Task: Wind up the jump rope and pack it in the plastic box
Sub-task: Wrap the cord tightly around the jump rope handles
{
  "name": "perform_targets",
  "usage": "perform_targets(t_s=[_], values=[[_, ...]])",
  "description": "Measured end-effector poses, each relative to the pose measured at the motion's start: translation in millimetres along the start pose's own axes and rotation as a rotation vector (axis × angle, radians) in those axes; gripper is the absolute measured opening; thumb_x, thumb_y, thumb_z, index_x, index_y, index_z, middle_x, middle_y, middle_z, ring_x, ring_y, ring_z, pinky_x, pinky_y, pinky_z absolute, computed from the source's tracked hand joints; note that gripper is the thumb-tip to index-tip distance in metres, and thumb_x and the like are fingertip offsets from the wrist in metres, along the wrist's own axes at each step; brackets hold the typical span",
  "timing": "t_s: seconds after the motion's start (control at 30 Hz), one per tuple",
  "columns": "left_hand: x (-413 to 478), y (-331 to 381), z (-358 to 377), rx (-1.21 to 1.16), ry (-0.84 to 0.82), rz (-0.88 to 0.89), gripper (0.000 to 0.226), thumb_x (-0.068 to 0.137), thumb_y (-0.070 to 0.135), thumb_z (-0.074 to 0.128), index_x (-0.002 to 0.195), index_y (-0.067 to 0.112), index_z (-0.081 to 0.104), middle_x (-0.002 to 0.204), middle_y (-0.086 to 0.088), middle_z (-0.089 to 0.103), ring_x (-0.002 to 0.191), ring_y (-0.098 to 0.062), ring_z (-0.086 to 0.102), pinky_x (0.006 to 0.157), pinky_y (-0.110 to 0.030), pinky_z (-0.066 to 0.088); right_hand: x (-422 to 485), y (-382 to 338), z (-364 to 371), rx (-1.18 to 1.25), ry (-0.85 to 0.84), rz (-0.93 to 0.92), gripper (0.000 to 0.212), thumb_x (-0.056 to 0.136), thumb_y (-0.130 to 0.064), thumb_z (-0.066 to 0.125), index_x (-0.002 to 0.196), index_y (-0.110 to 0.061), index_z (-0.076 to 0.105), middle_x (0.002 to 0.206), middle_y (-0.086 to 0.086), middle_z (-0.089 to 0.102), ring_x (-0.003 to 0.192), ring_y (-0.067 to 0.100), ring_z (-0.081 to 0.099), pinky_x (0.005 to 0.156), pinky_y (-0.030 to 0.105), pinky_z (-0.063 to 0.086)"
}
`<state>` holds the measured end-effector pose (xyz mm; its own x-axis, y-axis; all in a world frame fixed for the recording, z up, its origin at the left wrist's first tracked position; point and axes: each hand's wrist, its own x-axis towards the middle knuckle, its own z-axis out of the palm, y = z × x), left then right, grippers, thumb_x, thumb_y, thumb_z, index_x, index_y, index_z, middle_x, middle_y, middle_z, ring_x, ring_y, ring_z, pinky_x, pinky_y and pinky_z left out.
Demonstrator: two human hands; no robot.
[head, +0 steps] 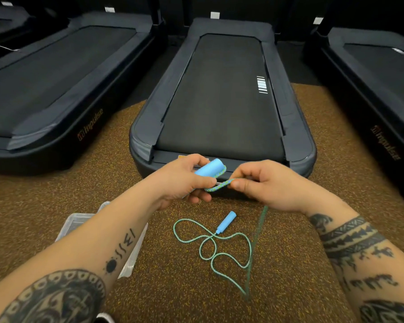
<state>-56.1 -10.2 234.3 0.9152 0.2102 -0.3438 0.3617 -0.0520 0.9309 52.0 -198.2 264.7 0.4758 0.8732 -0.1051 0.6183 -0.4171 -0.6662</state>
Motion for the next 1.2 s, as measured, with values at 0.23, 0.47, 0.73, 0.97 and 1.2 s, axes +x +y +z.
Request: perform_targets(t_s=[0.23,0.47,0.73,0.97,1.2], values=[[-7,7,10,0.1,-0.271,0.081,0.03,0.086,0.009,0.072,0.112,0.014,0.059,0.074,0.004,0.07,0.055,-0.015,0.063,0.053,-0.028,0.048,5,-1,-3,0.072,0.322,-0.095,0.014,0.079,-0.025,0.078,0.079,-0.036,0.068,0.075,-0.013,0.07,0.074,-0.003,0.061,0.07,0.015,0.045],[-13,14,16,0.077,-0.31,0.164,0.032,0.074,0.014,0.074,0.099,0.007,0.056,0.07,0.002,0.066,0.054,-0.015,0.06,0.057,-0.029,0.049,15,6,9,0.34,0.346,0.024,0.014,0.08,-0.014,0.075,0.072,-0.025,0.071,0.066,-0.002,0.071,0.057,0.003,0.055,0.059,0.022,0.045],[-2,9,9,0.002,0.177,0.162,0.037,0.082,0.014,0.077,0.103,0.016,0.046,0.07,-0.008,0.059,0.045,-0.013,0.047,0.043,-0.024,0.037,17,6,26,0.176,0.105,0.116,0.027,0.092,-0.036,0.06,0.07,-0.023,0.068,0.047,-0.014,0.057,0.043,0.003,0.039,0.053,0.027,0.033],[4,-4,4,0.546,0.286,0.157,0.043,0.072,0.042,0.077,0.094,0.026,0.044,0.088,-0.005,0.065,0.065,-0.019,0.06,0.057,-0.035,0.048,10,1,19,0.061,-0.011,0.095,0.021,0.089,-0.043,0.058,0.083,-0.029,0.072,0.067,0.008,0.064,0.056,0.011,0.049,0.062,0.041,0.047],[1,-4,17,0.754,0.075,0.232,0.036,0.072,0.039,0.079,0.09,0.027,0.049,0.075,0.008,0.06,0.065,-0.013,0.055,0.056,-0.032,0.041,6,-6,13,-0.099,-0.007,0.017,0.022,0.088,-0.044,0.059,0.077,-0.027,0.065,0.065,0.006,0.062,0.055,0.011,0.049,0.06,0.042,0.047]])
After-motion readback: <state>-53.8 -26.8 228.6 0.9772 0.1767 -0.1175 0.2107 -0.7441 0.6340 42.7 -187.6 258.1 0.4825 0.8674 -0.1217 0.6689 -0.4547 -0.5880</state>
